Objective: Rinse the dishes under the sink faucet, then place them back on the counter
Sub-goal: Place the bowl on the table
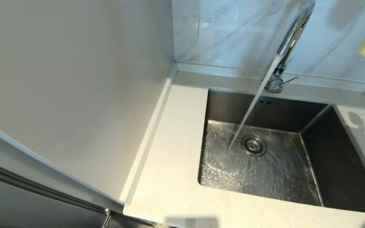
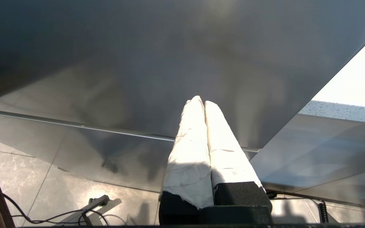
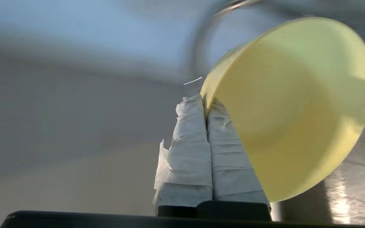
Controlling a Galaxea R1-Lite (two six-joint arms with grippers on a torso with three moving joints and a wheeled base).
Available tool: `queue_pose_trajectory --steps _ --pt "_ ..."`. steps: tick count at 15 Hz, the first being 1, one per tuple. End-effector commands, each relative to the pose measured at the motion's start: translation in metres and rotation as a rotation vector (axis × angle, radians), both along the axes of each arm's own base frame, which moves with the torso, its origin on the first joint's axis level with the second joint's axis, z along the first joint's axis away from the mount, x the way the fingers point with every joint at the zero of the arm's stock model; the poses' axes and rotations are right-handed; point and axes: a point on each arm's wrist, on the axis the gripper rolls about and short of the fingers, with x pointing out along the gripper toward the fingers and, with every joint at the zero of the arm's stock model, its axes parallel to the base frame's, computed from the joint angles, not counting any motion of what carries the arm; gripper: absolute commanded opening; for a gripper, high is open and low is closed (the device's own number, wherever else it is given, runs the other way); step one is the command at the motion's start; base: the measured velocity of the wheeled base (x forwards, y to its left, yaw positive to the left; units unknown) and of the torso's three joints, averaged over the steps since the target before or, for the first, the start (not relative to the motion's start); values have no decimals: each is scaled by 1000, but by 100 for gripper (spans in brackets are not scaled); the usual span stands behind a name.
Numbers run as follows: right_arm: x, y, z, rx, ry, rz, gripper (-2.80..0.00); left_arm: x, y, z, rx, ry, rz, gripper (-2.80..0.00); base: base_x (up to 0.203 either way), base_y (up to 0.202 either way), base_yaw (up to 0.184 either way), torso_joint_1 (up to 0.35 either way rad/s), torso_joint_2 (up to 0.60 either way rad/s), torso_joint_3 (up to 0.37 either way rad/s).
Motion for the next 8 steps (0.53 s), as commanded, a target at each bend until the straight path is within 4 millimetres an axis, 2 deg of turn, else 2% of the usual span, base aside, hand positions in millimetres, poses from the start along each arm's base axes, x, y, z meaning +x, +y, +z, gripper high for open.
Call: queue_pose_trajectory --steps 1,2,3,4,6,8 --pt "2 6 -38 -97 460 -282 -280 0 0 0 0 0 -1 -280 0 0 0 0 0 0" --pt "6 10 -49 -321 564 -403 -280 0 0 0 0 0 -1 -280 0 0 0 0 0 0" --pt "13 12 -61 -620 629 -440 -280 0 0 0 0 0 -1 -280 0 0 0 0 0 0" --pt "25 12 -68 -876 609 -419 -280 0 0 0 0 0 -1 -280 0 0 0 0 0 0" --pt "55 11 -83 -1295 474 -320 -280 0 0 0 0 0 -1 -280 0 0 0 0 0 0" --pt "83 9 -100 -1562 275 -240 -280 0 0 0 0 0 -1 -280 0 0 0 0 0 0"
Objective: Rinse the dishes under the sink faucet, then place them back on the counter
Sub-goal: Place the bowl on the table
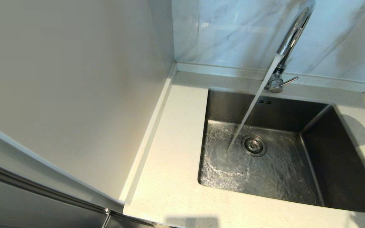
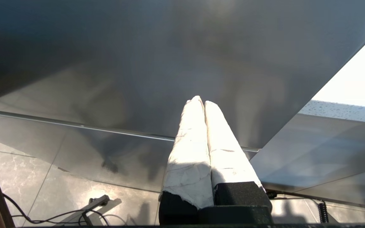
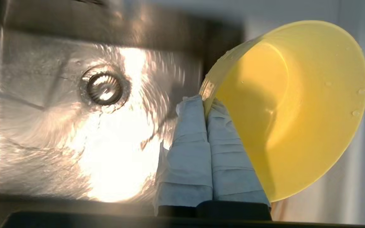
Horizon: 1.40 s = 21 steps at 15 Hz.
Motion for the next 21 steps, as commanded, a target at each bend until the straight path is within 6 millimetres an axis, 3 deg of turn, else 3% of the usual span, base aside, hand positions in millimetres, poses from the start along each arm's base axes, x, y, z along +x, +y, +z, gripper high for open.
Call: queue_pose_trajectory --steps 1,4,7,11,17,21 --pt "31 -3 -13 -346 -36 218 -280 0 0 0 0 0 0 -280 0 0 0 0 0 0" --pt "49 -8 -26 -359 -15 275 -280 0 0 0 0 0 0 -280 0 0 0 0 0 0" --pt "58 -40 -38 -478 71 219 -280 0 0 0 0 0 0 -280 0 0 0 0 0 0" --pt "60 -66 -43 -460 156 162 -280 0 0 0 0 0 0 -280 0 0 0 0 0 0" --pt "75 -81 -74 -424 250 139 -280 0 0 0 0 0 0 -280 0 0 0 0 0 0" --pt "84 -87 -83 -433 272 108 -280 0 0 0 0 0 0 -280 0 0 0 0 0 0"
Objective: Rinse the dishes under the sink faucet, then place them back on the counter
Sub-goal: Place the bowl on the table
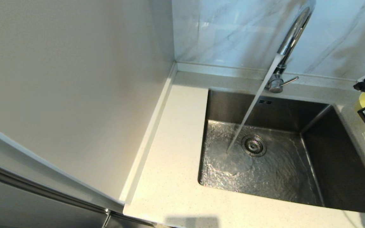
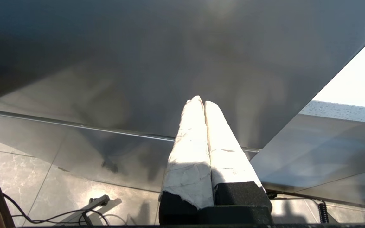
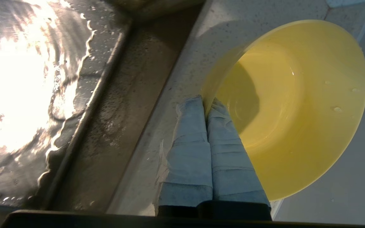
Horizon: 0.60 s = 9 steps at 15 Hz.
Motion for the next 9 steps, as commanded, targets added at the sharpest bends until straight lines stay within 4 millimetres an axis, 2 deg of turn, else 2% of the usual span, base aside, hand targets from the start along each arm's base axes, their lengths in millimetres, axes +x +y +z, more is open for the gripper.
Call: queue_pose_trajectory --steps 1,9 --pt "6 -4 -9 1 15 -3 -280 0 0 0 0 0 0 -280 0 0 0 0 0 0" --pt "16 -15 -22 -14 31 -62 -280 0 0 0 0 0 0 -280 0 0 0 0 0 0"
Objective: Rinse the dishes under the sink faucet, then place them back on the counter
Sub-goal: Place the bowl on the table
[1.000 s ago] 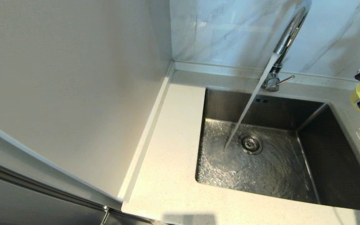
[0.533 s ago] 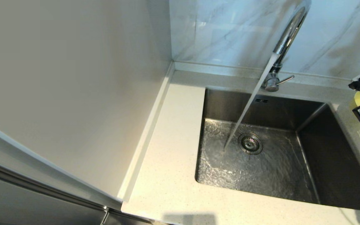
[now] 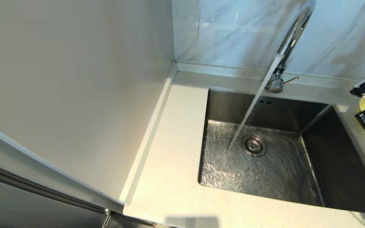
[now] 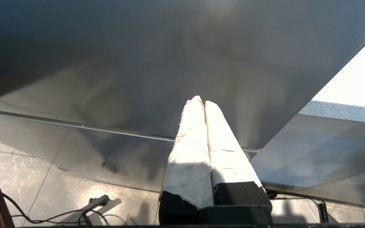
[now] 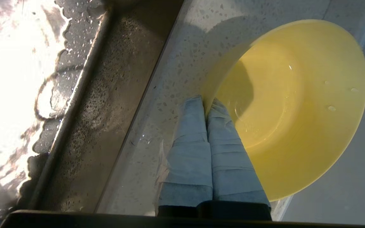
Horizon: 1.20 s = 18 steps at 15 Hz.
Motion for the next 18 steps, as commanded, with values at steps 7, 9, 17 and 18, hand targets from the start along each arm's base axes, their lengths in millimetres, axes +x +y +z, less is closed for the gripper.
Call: queue_pose_trajectory --steps 7,9,17,18 --pt "4 -3 -9 -4 28 -20 -280 0 0 0 0 0 0 -280 0 0 0 0 0 0" --pt "4 -3 -9 -7 29 -25 -280 0 0 0 0 0 0 -280 0 0 0 0 0 0" --pt "4 -6 -5 -17 -25 -52 0 0 0 0 0 0 0 -280 0 0 0 0 0 0" --pt "5 -6 -2 -27 -45 -55 0 0 0 0 0 0 0 -280 0 0 0 0 0 0"
